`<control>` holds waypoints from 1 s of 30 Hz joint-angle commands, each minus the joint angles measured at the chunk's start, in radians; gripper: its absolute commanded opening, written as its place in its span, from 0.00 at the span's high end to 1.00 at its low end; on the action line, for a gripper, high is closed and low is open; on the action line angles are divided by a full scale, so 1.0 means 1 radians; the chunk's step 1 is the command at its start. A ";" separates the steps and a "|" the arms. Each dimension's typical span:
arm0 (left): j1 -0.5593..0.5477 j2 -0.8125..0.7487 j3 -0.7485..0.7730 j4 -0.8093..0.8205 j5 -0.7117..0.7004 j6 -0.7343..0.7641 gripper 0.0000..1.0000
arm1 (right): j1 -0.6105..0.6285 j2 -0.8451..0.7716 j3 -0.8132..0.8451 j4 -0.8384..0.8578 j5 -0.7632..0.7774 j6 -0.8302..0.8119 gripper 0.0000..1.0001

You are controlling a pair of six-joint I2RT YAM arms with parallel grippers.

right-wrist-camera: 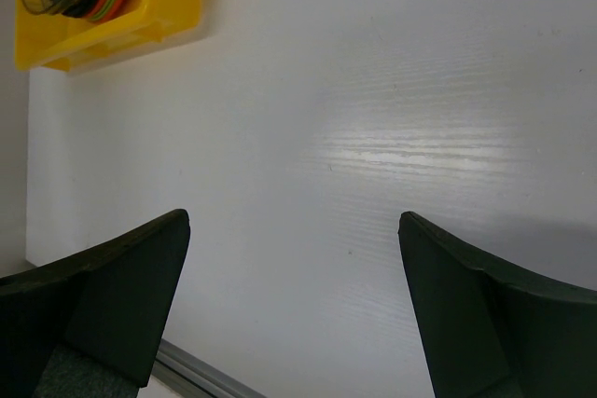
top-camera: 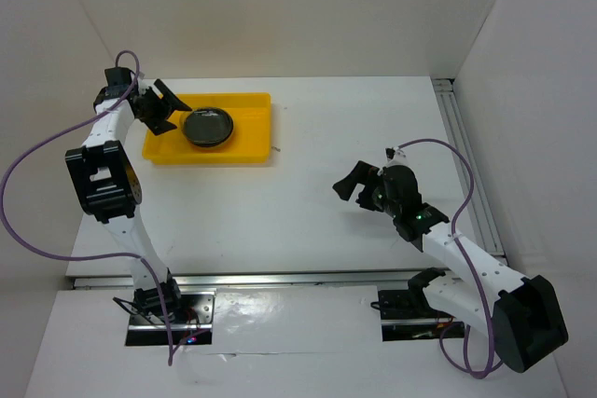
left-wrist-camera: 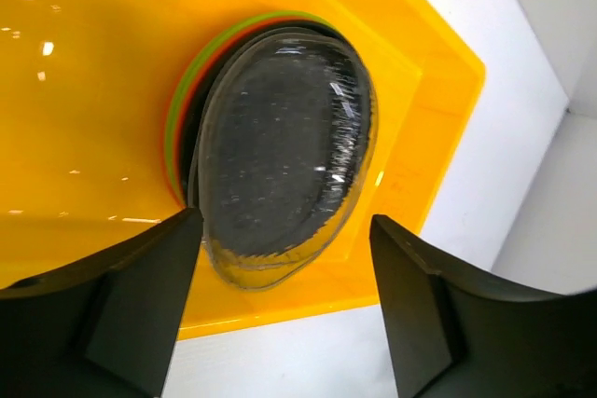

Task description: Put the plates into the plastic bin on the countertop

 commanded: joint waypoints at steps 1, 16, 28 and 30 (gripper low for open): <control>0.005 -0.035 0.039 -0.067 -0.085 -0.010 0.14 | 0.006 -0.030 0.035 0.002 0.010 -0.003 0.00; -0.083 -0.245 0.030 -0.078 -0.209 0.028 0.00 | 0.035 -0.105 0.093 -0.095 0.080 -0.068 0.00; -0.346 -0.906 -0.146 -0.240 -0.451 0.102 0.00 | 0.065 -0.277 0.469 -0.545 0.202 -0.327 0.00; -0.346 -1.036 -0.319 -0.217 -0.440 0.102 0.00 | 0.065 -0.300 0.500 -0.586 0.228 -0.350 0.00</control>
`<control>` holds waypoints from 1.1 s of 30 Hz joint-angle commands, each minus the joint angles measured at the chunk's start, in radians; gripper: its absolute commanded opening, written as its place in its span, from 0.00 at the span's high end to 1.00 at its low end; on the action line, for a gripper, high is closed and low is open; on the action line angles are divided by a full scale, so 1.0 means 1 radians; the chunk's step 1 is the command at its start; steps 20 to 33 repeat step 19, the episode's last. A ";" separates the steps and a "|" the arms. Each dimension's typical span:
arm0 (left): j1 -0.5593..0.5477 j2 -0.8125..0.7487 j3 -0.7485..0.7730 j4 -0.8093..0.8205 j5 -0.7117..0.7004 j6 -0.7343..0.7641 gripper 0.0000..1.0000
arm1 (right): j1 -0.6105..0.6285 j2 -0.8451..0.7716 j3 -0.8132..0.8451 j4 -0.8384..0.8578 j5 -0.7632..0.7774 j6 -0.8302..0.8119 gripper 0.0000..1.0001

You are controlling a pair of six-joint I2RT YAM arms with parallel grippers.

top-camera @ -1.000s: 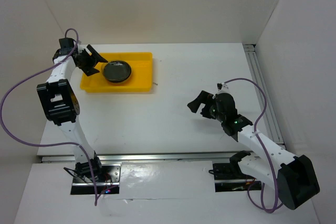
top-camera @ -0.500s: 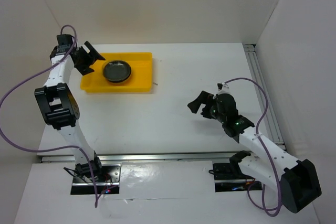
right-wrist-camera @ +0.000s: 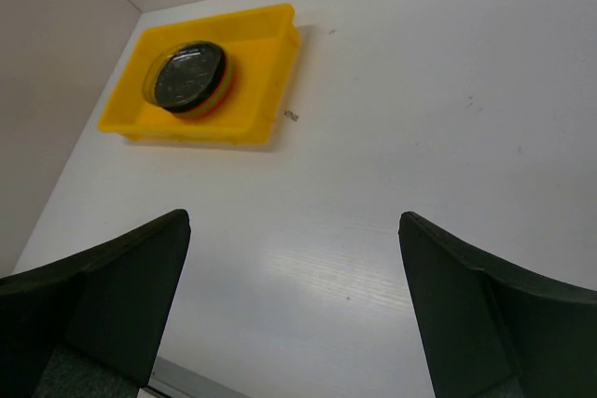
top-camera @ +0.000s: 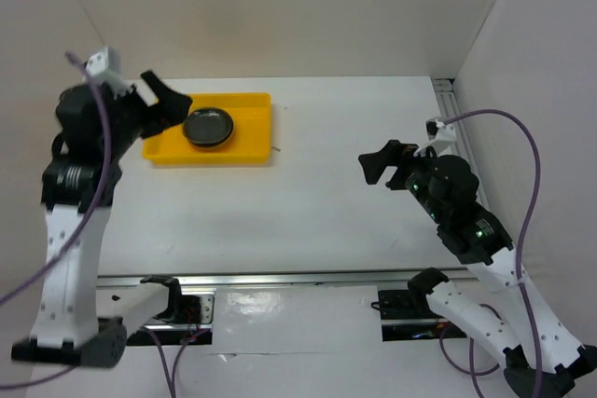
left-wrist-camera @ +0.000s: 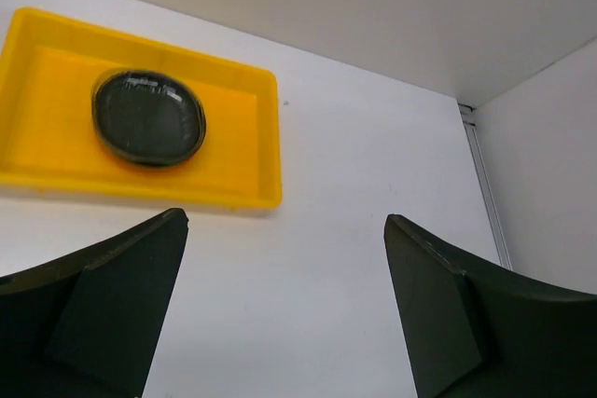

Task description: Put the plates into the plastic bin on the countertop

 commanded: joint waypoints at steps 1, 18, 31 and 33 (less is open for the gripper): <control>0.010 -0.237 -0.225 -0.044 0.016 0.019 0.00 | 0.008 -0.023 0.080 -0.187 0.055 -0.096 0.00; 0.010 -0.727 -0.598 -0.147 0.164 0.088 0.00 | 0.008 -0.162 0.133 -0.276 0.081 -0.075 0.00; 0.010 -0.727 -0.598 -0.161 0.164 0.088 0.00 | 0.008 -0.162 0.133 -0.276 0.081 -0.075 0.00; 0.010 -0.727 -0.598 -0.161 0.164 0.088 0.00 | 0.008 -0.162 0.133 -0.276 0.081 -0.075 0.00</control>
